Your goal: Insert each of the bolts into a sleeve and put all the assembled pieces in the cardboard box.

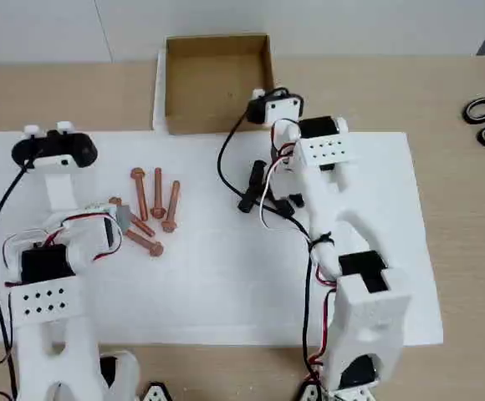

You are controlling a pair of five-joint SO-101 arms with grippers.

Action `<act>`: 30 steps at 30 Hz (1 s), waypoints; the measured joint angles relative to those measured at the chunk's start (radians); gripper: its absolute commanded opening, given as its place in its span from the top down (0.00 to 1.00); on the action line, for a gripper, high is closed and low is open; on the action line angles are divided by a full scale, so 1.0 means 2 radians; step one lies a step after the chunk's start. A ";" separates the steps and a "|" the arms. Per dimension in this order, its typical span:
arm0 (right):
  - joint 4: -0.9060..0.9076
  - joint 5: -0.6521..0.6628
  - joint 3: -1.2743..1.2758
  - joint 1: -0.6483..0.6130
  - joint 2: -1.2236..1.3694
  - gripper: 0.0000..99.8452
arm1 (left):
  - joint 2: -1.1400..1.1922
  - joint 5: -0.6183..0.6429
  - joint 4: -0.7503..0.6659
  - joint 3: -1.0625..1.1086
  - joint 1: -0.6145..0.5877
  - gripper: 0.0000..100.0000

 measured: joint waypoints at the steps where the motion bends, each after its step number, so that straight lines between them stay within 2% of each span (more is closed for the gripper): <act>1: 0.000 0.000 0.000 0.000 0.006 0.82 | 0.000 0.000 0.000 0.002 0.000 0.76; 30: -0.041 0.017 -0.009 0.021 0.068 0.82 | 0.000 0.000 0.000 0.008 0.000 0.76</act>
